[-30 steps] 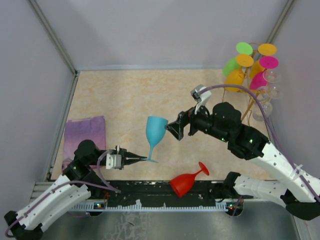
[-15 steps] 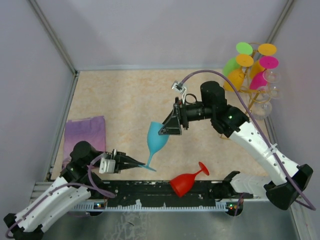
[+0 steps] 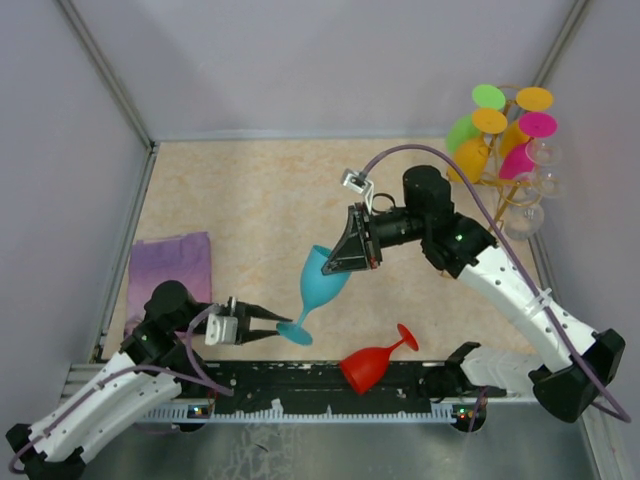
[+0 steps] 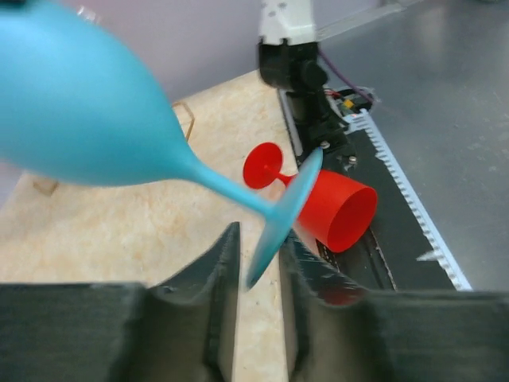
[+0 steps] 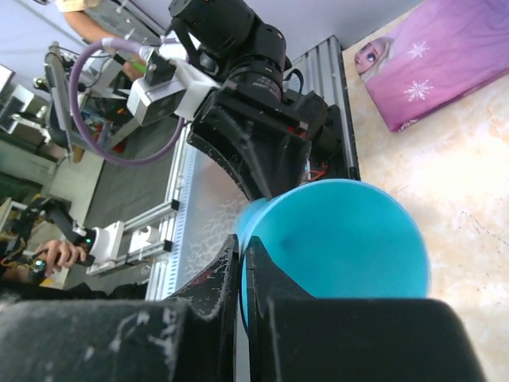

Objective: Take the wine glass off the wine glass rack
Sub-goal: Place the wine glass at the center of the board.

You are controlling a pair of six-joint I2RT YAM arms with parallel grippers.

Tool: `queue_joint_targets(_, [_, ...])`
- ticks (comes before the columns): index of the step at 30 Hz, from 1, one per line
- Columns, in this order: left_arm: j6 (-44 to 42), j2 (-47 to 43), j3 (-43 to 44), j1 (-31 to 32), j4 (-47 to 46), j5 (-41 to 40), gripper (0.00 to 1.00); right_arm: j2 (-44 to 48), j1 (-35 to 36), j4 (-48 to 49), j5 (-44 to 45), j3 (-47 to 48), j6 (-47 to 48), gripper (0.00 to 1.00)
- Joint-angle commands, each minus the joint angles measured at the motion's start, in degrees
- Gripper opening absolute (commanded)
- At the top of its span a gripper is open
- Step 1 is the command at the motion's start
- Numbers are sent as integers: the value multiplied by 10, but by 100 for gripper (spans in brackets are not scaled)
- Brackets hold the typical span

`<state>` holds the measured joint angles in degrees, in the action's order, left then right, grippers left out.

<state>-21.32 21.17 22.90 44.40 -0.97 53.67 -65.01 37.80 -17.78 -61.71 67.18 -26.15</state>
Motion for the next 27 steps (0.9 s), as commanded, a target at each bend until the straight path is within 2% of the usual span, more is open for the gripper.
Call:
queue_joint_targets(1, [0,9,10,-5,22,-141,48,14,8,-64,66,41,46,0])
queue_joint_targets(3, [5,3,11,-5,25,-170,66,12,10,-107,124,64,77,0])
queue_joint_targets(4, [11,-2,12,-5,25,-197,89,12,15,-127,161,76,96,0])
queue_joint_targets(5, [21,-8,11,-5,24,-221,98,11,24,-149,213,91,115,0])
queue_joint_targets(10, [86,-48,5,-5,16,-386,100,-14,113,-241,476,169,217,0])
queue_joint_targets(17, [253,-93,-1,-5,7,-608,100,-92,161,-256,695,220,291,0])
queue_joint_targets(20, [364,-91,16,-5,52,-720,100,-126,165,-209,734,222,296,0])
queue_joint_targets(22, [449,-84,34,-5,115,-773,100,-146,165,-151,748,210,288,0])
queue_joint_targets(27, [565,-82,53,-5,187,-781,100,-216,165,-48,734,217,256,0])
